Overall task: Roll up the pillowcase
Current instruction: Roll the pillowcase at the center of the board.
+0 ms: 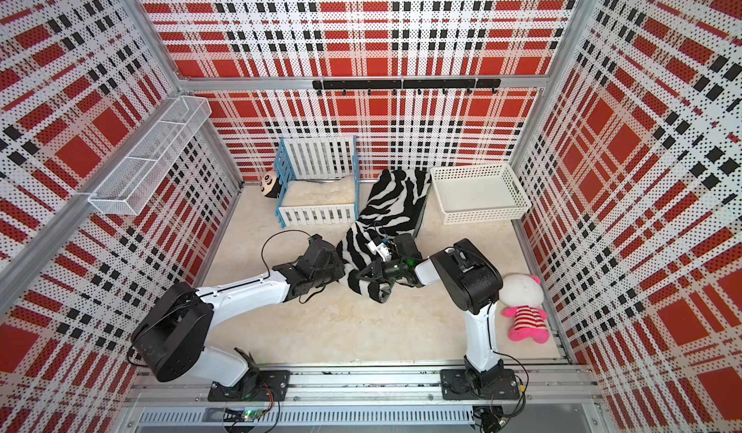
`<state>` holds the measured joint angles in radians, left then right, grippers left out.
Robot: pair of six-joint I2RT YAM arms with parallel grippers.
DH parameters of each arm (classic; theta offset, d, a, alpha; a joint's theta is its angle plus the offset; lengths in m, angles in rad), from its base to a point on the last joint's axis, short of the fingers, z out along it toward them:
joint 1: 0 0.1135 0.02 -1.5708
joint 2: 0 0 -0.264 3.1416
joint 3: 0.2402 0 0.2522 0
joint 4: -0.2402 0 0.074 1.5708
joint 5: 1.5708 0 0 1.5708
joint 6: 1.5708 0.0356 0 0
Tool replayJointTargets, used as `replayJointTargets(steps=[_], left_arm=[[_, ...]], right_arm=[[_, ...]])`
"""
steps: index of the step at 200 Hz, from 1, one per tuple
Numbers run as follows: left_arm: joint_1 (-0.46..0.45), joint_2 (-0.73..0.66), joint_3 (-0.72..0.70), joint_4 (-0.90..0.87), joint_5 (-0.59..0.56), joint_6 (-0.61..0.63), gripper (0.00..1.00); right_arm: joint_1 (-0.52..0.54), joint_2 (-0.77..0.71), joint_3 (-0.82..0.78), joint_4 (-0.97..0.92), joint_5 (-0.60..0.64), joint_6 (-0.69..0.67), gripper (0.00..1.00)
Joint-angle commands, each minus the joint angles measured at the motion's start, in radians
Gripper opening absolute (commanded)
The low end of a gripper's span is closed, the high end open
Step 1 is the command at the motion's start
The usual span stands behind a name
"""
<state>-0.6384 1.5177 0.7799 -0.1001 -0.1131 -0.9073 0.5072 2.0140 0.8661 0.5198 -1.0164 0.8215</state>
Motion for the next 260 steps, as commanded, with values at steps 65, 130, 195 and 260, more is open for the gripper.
replayJointTargets(steps=[65,130,195,260], left_arm=[[0.019,0.113,0.066,0.027,0.021,0.008,0.18],[0.02,0.138,0.088,0.034,0.032,0.001,0.18],[0.026,0.134,0.084,0.037,0.039,-0.001,0.17],[0.045,0.151,0.113,0.037,0.049,0.013,0.17]], right_arm=[[-0.009,-0.189,0.142,-0.563,0.276,-0.449,0.7],[0.18,-0.488,0.069,-0.743,0.823,-0.819,0.72],[0.264,-0.454,-0.012,-0.725,0.925,-0.859,0.73],[0.133,-0.345,0.027,-0.731,0.638,-0.767,0.08]])
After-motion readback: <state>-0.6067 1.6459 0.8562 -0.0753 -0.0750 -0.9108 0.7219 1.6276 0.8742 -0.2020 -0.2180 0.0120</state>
